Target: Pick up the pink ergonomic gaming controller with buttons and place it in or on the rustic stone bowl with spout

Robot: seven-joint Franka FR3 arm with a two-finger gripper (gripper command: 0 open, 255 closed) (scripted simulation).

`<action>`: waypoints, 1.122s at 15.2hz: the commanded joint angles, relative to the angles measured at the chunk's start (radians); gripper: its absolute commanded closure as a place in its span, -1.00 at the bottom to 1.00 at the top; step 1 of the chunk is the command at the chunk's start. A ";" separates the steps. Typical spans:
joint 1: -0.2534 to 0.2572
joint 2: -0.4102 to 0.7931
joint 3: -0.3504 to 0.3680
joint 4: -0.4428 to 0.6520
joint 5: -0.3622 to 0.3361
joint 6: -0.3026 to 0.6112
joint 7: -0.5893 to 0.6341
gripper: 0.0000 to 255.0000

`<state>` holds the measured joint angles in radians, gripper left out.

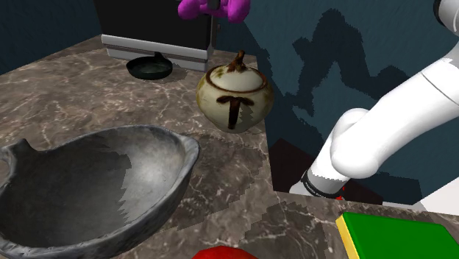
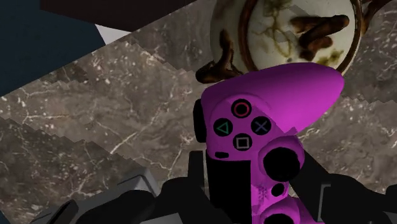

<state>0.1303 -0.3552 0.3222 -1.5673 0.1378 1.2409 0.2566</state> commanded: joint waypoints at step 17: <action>0.176 0.369 0.452 0.373 -0.137 -0.017 0.603 1.00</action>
<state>0.2903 -0.0161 0.7511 -1.2202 0.0233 1.2266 0.8226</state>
